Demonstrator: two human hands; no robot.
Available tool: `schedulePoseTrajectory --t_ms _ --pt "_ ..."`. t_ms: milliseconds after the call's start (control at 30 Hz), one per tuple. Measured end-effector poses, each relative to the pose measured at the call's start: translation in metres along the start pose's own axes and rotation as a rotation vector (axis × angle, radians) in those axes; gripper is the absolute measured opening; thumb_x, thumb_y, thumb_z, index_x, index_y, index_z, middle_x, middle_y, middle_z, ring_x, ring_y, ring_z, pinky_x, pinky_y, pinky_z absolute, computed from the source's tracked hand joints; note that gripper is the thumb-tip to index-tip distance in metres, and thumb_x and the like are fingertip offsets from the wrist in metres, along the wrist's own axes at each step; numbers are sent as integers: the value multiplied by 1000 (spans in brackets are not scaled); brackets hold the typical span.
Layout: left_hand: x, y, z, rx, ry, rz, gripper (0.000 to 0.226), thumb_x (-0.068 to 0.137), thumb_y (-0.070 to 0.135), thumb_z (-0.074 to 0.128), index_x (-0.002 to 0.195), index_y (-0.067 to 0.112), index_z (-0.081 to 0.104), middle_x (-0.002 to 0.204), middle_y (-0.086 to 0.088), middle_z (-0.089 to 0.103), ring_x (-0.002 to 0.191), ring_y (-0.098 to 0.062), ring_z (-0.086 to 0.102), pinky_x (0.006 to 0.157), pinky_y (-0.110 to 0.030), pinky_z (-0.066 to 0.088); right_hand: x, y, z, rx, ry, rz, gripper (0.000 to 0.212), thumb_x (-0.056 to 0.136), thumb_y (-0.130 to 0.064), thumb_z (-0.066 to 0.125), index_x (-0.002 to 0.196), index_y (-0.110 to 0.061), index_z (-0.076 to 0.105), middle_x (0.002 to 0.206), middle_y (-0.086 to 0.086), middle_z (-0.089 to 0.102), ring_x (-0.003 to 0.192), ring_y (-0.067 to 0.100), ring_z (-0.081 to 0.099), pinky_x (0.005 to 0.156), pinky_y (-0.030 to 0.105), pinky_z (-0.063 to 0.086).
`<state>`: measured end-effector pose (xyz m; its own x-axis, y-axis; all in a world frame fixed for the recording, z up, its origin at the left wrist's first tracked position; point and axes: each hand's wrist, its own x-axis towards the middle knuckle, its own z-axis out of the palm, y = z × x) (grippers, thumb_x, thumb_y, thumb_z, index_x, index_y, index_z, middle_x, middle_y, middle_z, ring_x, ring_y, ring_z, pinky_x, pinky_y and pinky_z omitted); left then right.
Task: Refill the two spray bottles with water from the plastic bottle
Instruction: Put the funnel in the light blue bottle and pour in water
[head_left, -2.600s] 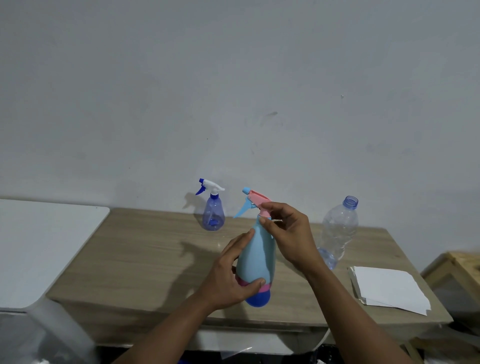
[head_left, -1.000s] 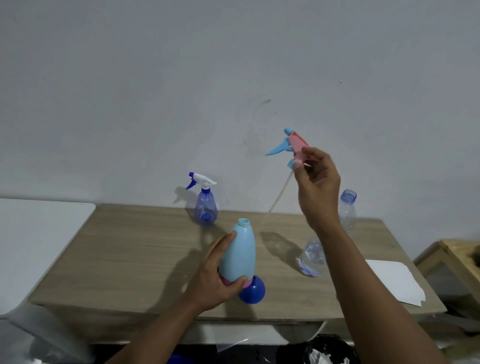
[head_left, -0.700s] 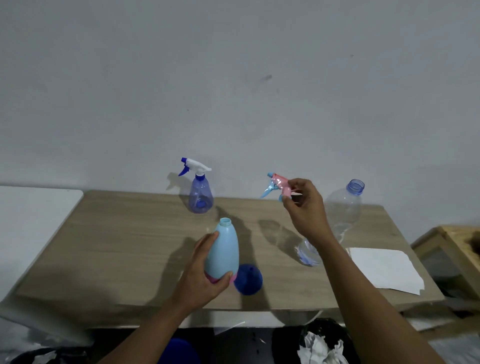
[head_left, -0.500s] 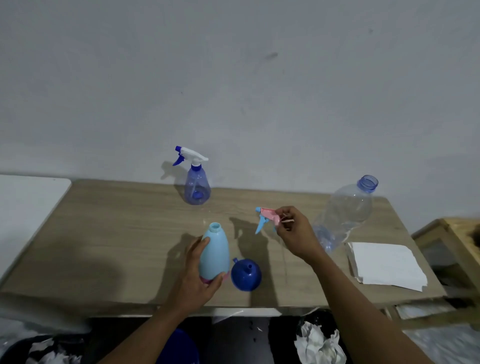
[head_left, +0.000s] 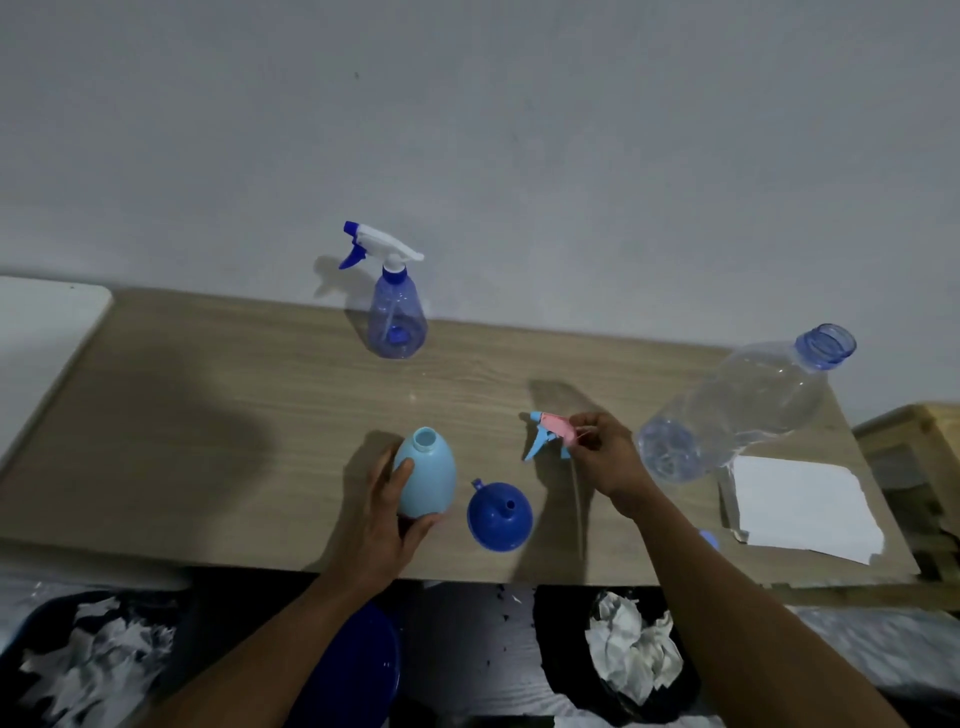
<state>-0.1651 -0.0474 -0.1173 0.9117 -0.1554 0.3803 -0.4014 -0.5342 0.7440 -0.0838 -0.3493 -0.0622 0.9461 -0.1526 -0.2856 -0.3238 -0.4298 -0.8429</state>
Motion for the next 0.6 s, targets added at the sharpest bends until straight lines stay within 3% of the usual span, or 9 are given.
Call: schedulePoseTrajectory --t_ms 133,233,333,433,533,600 --pt "-4 -9 2 25 -20 -3 127 66 -6 86 154 39 7 143 -35 32 144 7 18 109 -2 21 2 3 4 -29 21 18 17 91 -11 71 106 -12 63 93 -4 68 86 4 65 77 20 55" --pt "-6 -12 2 32 -25 11 122 70 4 86 154 39 5 145 -29 30 136 -11 31 108 -11 29 2 5 7 -98 47 27 18 90 -15 72 105 -8 65 91 -7 68 85 3 65 78 21 56" --pt "-5 -9 1 91 -10 10 116 73 18 82 155 40 3 147 -21 29 127 -24 43 87 -27 46 -2 0 9 -241 116 -32 15 92 -17 69 105 -9 65 92 -5 65 87 15 65 82 35 56" --pt "-6 -9 1 130 9 23 96 87 36 69 155 38 2 147 -19 31 124 -25 45 78 -28 47 -28 -11 9 -208 246 -135 19 94 -13 64 113 -13 64 101 -9 58 95 19 63 81 34 54" --pt "-9 -15 2 160 1 24 75 97 54 46 156 37 2 150 -19 31 125 -26 46 74 -32 54 -65 -7 25 -59 93 -159 39 87 -2 66 120 -20 59 116 -6 62 105 13 62 86 32 56" --pt "-10 -16 2 159 -9 22 74 97 56 44 156 38 1 151 -18 30 126 -26 45 71 -38 57 -86 2 41 -86 -58 -126 53 80 -5 75 128 -18 54 123 -8 59 112 1 58 89 18 51"
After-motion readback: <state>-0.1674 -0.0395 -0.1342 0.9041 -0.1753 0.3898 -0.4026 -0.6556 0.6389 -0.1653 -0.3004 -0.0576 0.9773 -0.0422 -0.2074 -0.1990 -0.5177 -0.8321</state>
